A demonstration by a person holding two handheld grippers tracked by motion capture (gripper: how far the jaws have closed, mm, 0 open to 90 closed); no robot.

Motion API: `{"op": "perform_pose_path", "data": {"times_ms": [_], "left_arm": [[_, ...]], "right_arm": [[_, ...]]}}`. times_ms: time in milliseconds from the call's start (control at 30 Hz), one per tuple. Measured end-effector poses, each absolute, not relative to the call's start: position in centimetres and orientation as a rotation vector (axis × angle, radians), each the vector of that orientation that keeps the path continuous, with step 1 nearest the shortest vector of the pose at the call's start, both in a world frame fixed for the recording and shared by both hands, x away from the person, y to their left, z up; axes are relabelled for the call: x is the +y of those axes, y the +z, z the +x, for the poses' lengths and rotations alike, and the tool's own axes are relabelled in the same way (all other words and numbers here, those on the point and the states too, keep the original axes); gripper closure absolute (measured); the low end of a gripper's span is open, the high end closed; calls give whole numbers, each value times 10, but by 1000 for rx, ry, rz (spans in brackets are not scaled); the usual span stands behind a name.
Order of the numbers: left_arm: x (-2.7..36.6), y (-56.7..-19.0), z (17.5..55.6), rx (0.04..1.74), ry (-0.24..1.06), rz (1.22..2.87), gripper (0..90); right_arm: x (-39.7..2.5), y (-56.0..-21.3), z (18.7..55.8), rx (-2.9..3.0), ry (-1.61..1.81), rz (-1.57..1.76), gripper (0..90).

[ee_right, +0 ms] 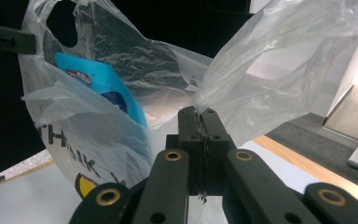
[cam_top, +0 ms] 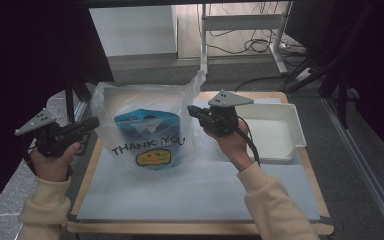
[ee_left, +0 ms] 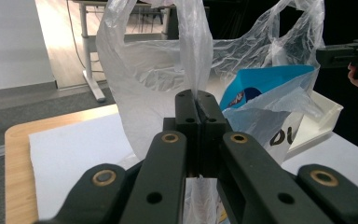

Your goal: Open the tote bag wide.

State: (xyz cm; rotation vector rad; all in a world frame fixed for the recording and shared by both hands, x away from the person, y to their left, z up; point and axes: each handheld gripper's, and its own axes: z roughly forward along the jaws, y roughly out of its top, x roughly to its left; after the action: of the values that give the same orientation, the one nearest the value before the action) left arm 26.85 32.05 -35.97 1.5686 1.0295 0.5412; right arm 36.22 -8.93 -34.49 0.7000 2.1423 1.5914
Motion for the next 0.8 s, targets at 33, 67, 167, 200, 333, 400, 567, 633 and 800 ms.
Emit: {"op": "perform_pose_path", "data": {"times_ms": [33,67,167,200,333,400,567,633,800], "left_arm": [[321,-361,267,1029,540,1565,899],[322,-362,266,1029,539,1564,899],[323,-365,262,1029,535,1557,899],[323,-365,262,1029,534,1557,899],[322,-371,259,1030,518,1568,897],[322,-374,258,1033,513,1562,897],[323,-382,257,1046,499,1558,897],[324,-385,257,1050,494,1555,898],[323,-390,254,1052,489,1558,899]], "right_arm": [[-90,-345,360,2138,1594,697,885],[-90,-346,358,2132,1596,695,884],[-92,-348,353,2125,1602,685,885],[-93,-349,352,2127,1605,685,885],[-93,-355,349,2134,1612,691,884],[-93,-358,348,2137,1616,695,884],[-91,-366,348,2149,1611,703,884],[-92,-371,348,2150,1615,705,884],[-93,-378,346,2156,1617,718,884]]}}
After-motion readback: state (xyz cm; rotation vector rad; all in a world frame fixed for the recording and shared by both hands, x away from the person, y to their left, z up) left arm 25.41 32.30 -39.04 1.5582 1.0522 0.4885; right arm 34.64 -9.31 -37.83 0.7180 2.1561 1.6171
